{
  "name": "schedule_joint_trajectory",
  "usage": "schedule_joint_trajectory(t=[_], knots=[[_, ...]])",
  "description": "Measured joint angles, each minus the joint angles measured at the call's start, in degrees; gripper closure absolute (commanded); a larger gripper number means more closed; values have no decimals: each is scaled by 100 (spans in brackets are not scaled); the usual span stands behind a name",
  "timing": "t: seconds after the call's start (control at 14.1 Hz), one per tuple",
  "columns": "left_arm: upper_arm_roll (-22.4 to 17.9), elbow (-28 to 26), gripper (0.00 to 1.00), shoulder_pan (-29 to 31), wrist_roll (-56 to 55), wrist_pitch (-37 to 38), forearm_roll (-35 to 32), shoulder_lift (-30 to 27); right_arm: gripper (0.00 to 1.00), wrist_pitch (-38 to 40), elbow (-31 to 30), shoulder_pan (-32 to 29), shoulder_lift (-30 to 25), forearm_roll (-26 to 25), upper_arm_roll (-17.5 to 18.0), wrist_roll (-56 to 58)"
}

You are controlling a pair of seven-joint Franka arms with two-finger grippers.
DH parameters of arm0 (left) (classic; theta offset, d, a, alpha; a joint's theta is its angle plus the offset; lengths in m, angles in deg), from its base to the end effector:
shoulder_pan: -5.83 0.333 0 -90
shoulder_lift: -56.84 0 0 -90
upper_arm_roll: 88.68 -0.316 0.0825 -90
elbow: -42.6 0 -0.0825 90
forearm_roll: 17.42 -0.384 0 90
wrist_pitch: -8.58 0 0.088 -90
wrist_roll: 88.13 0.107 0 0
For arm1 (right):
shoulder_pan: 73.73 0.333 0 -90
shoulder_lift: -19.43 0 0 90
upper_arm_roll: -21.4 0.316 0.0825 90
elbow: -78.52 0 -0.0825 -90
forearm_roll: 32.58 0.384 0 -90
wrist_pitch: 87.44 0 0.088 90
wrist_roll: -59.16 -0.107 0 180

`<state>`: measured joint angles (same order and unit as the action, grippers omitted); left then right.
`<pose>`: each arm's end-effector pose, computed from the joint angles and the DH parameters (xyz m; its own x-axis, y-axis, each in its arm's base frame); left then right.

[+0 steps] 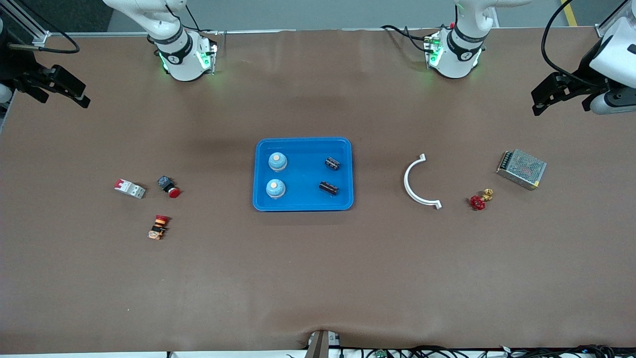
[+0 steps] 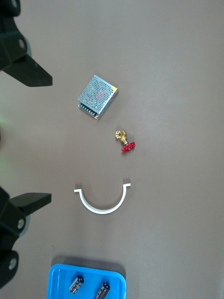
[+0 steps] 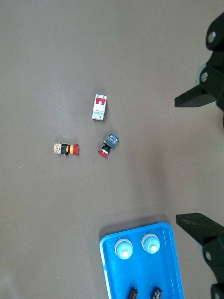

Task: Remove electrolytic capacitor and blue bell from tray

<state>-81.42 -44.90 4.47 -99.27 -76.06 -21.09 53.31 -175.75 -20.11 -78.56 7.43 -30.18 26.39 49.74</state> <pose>0.5203 -0.0740 0.6699 0.9985 0.0496 0.0250 0.0512 -0.9964 -0.0679 0.4848 0.0109 0.6594 0.9867 -0.1610 0.0243 -0.1603 -0.9867 -0.0281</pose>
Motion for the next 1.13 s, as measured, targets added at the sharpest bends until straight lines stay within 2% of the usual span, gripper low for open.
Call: schedule_joint_trajectory(t=[0.5,0.99,1.13], knots=[[-10,10,0,4,6,0,10,64,0,150,821,0,667,5,0,-153],[-8,-131,0,-3,-24,39,273,192,0,250,880,5,900,-73,48,-637],[-8,-182,0,-2,-46,74,286,213,0,335,863,18,928,-1,238,-1287]])
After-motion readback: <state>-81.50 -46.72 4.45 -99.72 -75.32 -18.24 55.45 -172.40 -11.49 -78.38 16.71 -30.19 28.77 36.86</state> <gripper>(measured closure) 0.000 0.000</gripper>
